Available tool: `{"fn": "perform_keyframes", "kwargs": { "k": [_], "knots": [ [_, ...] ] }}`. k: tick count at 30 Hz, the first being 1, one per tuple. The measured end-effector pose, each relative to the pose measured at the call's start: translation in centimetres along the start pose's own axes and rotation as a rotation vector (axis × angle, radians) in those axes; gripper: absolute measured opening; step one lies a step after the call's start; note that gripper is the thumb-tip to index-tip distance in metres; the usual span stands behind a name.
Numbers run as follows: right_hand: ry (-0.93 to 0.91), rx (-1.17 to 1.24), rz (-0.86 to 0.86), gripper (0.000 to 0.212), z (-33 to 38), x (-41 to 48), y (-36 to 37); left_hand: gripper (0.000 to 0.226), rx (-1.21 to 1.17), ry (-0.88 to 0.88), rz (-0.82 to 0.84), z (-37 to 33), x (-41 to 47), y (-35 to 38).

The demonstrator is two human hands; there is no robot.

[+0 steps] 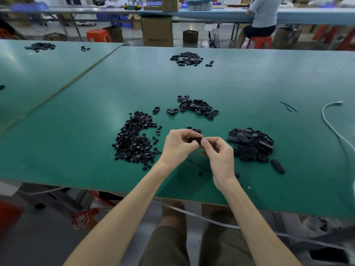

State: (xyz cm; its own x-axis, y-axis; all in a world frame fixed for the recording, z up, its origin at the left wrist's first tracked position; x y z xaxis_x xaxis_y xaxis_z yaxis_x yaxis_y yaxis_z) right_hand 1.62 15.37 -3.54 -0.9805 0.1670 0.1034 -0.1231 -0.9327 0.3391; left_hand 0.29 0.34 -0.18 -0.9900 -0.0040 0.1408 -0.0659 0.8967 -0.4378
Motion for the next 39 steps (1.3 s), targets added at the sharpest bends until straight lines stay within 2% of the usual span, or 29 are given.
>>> {"fn": "perform_keyframes", "kwargs": {
  "k": [9, 16, 21, 25, 28, 30, 32, 35, 39],
  "knots": [
    [-0.014, 0.023, -0.024, 0.007, 0.1, 0.0, -0.1, 0.023, -0.123, 0.013, 0.108, 0.4, -0.2, -0.4],
    [-0.01, 0.012, -0.019, 0.007, -0.3, 0.1, -0.3, 0.023, -0.066, 0.014, 0.044, 0.1, 0.1, -0.4],
    [0.031, 0.029, -0.056, 0.014, -0.8, 0.4, -0.4, 0.02, -0.018, 0.065, -0.024, -2.6, 1.6, 0.1],
    [0.014, 0.025, 0.017, 0.013, -0.3, 0.3, 0.4, 0.018, 0.036, 0.098, 0.068, -5.2, 3.2, 3.4],
    [0.014, 0.091, 0.003, 0.013, -0.2, 0.1, 0.3, 0.03, 0.036, 0.151, 0.21, -6.7, 3.8, 6.4],
    [0.018, 0.079, 0.019, 0.013, -0.2, 0.1, 0.3, 0.034, 0.065, 0.134, 0.22, -6.5, 4.3, 6.9],
    [0.02, 0.032, 0.024, 0.012, -0.3, 0.1, 0.2, 0.032, 0.129, 0.109, 0.118, -5.5, 4.9, 5.6],
    [0.021, -0.011, -0.012, 0.018, -0.6, 0.3, 0.0, 0.037, 0.392, 0.072, -0.032, -3.4, 5.5, 2.6],
    [0.02, -0.027, -0.012, 0.019, -1.0, 0.4, -0.1, 0.03, 0.817, 0.06, 0.007, -0.5, 6.1, 0.4]
  ]
}}
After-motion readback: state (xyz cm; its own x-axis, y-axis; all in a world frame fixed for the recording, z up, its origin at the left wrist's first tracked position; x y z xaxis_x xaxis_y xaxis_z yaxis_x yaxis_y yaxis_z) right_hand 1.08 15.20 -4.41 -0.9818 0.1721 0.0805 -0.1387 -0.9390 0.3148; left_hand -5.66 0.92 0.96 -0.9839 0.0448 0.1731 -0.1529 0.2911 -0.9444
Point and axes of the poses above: each hand's wrist, its own x-axis towards the middle knuckle, its own y-axis out of the palm, z = x × y, the point moved 7 cm from there along x, towards the middle knuckle, and after that the axes turned 13 degrees about x, right-handed, at the moved point
